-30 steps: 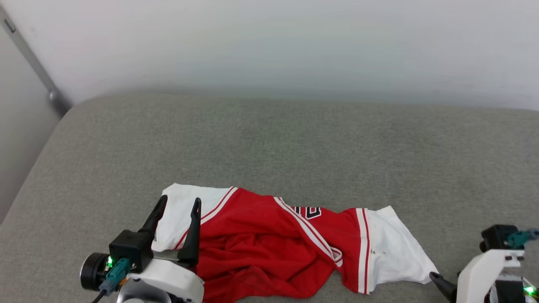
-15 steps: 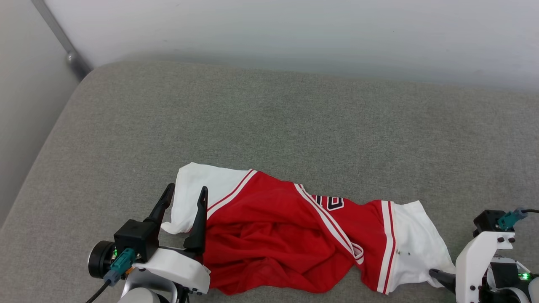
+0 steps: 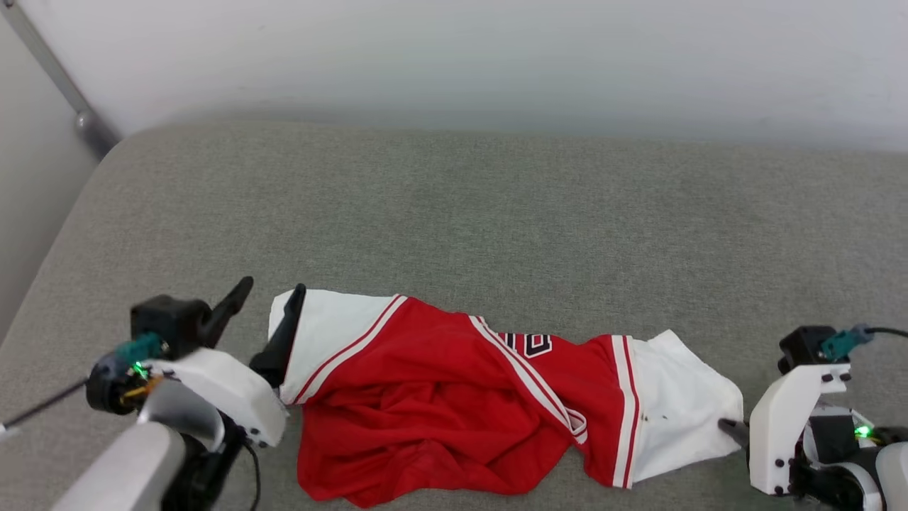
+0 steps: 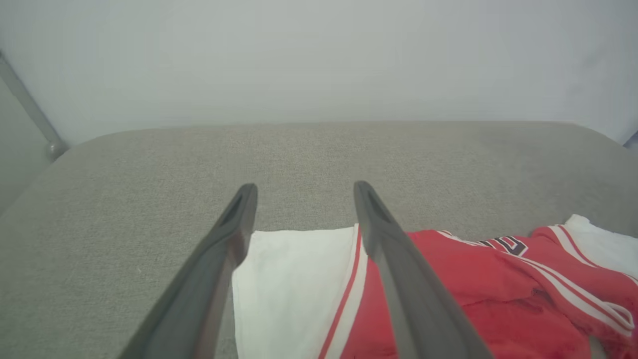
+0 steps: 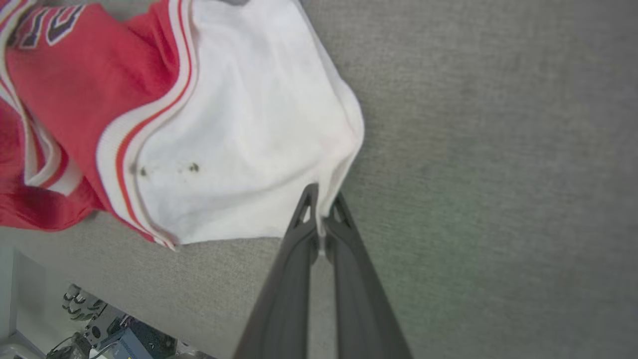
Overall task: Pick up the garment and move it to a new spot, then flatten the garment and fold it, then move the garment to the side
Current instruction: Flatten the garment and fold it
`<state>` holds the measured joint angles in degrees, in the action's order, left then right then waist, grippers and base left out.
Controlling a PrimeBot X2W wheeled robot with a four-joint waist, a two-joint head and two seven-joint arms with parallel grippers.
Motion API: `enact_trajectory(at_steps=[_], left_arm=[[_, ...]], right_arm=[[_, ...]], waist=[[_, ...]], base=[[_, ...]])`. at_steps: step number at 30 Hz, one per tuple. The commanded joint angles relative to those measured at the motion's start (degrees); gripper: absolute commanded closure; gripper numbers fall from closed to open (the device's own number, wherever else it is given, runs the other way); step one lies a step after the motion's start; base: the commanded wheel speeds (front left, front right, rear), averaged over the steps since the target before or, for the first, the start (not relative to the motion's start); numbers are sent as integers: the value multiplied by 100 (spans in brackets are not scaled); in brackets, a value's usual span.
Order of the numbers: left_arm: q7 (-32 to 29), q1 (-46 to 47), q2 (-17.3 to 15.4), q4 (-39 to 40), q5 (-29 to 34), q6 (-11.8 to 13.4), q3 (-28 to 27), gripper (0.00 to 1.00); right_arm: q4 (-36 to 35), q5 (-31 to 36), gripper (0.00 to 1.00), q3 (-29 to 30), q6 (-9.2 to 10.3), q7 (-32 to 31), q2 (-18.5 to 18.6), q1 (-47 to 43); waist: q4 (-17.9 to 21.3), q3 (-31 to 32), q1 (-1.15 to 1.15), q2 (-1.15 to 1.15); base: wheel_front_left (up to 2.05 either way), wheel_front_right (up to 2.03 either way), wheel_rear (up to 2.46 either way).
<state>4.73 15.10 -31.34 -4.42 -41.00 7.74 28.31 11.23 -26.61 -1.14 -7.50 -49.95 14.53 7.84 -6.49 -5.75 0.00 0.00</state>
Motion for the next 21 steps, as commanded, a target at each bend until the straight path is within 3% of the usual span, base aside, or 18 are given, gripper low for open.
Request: enact_trajectory(at_steps=[1,5,8,13,21], left_arm=[[-233,155,-123,-70,-114,-125,-31,0],[-1533,728,-574,-340,-587,-617,59,0],[-2481,1105,-789,-648,-954,-846,123,0],[-3651,1523,-946,-1319,-1565,-938,57,0],[-4633,1911,-934,-2381,-2041,-1083,123,0]], right_arm=[[-124,5,100,-13,2,-18,24,118],[-525,112,100,-56,2,-154,-19,183],[-813,167,100,-103,2,-213,-86,214],[-1186,265,100,-224,2,-209,-223,249],[-1324,285,100,-282,2,-81,-331,321]], waist=[[76,-18,0,0],[276,-152,0,0],[447,-314,0,0],[739,-661,0,0],[1060,-1225,0,0]], base=[[0,0,0],[0,0,0],[0,0,0],[0,0,0],[0,0,0]])
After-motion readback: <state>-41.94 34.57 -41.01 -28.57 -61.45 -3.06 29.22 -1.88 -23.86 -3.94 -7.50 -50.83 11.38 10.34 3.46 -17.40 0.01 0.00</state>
